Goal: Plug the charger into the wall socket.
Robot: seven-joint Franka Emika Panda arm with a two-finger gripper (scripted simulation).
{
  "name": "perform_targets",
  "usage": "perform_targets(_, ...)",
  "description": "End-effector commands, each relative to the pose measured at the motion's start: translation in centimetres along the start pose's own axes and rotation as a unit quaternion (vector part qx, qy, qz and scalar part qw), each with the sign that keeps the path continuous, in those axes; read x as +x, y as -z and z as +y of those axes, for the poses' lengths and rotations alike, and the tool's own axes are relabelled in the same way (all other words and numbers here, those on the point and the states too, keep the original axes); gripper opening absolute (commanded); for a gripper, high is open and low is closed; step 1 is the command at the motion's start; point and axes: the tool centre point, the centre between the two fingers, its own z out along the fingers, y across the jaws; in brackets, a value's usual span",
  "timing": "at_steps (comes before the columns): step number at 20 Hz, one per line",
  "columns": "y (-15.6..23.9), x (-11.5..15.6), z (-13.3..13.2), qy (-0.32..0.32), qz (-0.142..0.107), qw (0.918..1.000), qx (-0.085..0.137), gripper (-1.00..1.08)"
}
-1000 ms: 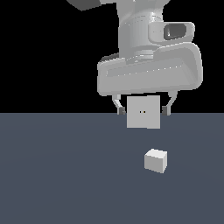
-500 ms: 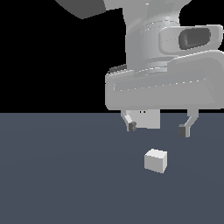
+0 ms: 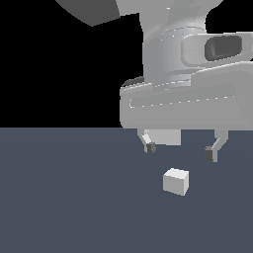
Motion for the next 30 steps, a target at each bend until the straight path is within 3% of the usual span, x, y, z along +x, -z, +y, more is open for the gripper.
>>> perform_targets(1, -0.4, -0.1, 0.0, 0.0, 0.0, 1.0, 0.0, 1.0)
perform_targets(16, -4.8, -0.9, 0.1, -0.002, 0.0, 1.0, 0.0, 1.0)
perform_targets(17, -4.8, -0.9, 0.1, -0.002, 0.0, 1.0, 0.0, -1.0)
perform_targets(30, -4.6, -0.7, 0.0, 0.002, 0.0, 1.0, 0.001, -1.0)
